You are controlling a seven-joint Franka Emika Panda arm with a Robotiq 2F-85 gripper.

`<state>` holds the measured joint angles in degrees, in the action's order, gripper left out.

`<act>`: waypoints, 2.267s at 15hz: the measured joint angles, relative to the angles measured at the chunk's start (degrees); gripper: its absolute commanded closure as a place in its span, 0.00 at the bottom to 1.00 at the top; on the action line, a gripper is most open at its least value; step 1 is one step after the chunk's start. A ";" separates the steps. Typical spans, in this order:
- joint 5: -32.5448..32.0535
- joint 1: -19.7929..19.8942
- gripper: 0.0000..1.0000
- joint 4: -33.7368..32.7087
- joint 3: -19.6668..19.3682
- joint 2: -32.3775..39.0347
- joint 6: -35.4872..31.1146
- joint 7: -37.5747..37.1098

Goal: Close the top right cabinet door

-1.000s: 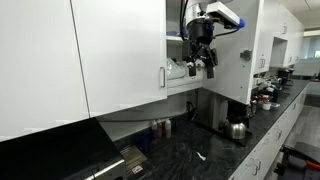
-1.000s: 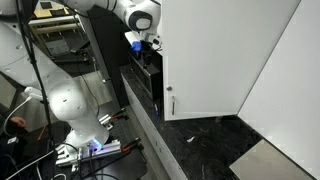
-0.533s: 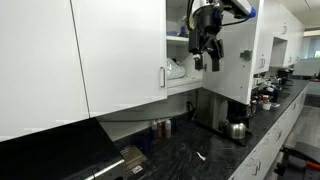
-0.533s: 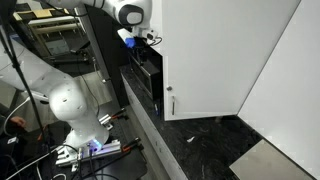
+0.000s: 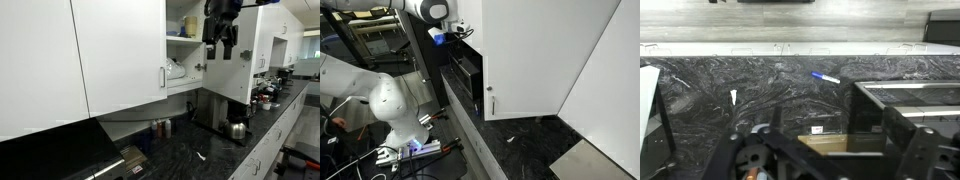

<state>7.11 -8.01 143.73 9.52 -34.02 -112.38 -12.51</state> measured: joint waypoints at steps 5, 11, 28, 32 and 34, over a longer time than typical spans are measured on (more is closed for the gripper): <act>-3.20 2.87 0.00 3.01 -0.61 -7.67 -0.22 -2.09; -5.96 7.20 0.00 5.57 -2.45 -16.10 -0.21 -2.53; -12.09 15.51 0.00 8.28 -9.29 -25.42 -2.66 -0.92; -14.16 16.99 0.00 8.40 -10.43 -25.94 -3.14 -0.81; -15.20 18.01 0.00 8.41 -11.10 -26.22 -3.26 -0.81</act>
<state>-8.09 10.00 152.15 -1.58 -60.24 -115.64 -13.32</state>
